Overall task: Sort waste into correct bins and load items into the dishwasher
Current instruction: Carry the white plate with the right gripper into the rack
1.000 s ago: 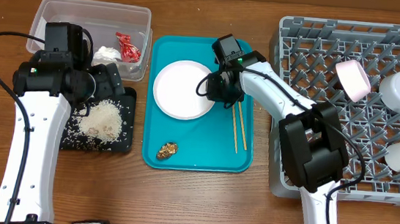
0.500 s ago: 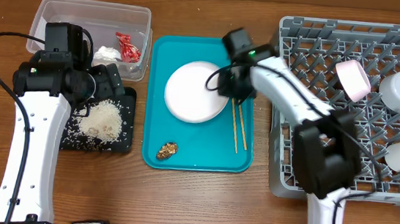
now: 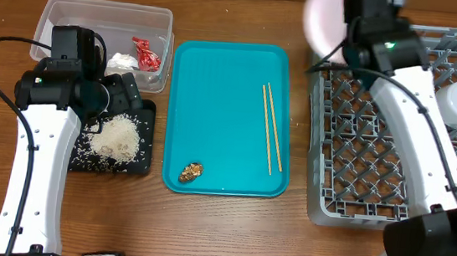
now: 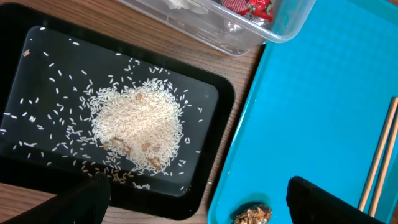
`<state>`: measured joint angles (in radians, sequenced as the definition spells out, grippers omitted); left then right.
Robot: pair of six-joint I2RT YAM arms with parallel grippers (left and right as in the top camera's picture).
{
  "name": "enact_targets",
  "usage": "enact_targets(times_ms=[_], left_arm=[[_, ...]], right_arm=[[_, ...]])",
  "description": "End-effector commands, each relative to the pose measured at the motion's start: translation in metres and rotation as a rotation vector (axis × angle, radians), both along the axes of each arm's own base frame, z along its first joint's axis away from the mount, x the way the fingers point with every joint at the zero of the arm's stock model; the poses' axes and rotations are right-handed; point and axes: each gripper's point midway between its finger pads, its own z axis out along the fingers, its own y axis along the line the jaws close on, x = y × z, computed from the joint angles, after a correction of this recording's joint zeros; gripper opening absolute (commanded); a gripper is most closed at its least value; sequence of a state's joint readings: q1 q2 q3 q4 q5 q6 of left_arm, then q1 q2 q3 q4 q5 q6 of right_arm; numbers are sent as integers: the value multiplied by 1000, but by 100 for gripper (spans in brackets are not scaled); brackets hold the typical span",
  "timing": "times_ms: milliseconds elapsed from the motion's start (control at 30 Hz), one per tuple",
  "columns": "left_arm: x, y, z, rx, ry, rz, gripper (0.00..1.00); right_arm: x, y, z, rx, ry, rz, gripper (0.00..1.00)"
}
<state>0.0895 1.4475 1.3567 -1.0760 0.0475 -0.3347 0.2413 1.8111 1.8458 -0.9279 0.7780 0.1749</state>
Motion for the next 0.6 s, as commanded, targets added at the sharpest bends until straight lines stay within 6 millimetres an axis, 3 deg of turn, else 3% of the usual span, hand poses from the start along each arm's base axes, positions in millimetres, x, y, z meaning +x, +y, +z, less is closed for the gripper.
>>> enact_targets(times_ms=[0,200,567], left_arm=[[2,2,2,5,-7,6,92],[2,2,2,5,-6,7,92],[2,2,2,5,-6,7,92]], right_arm=[[-16,-52,24,-195,-23,-202,4],[-25,-73,9,-150,-22,-290,4],[-36,-64,-80,-73,134,-258,4]])
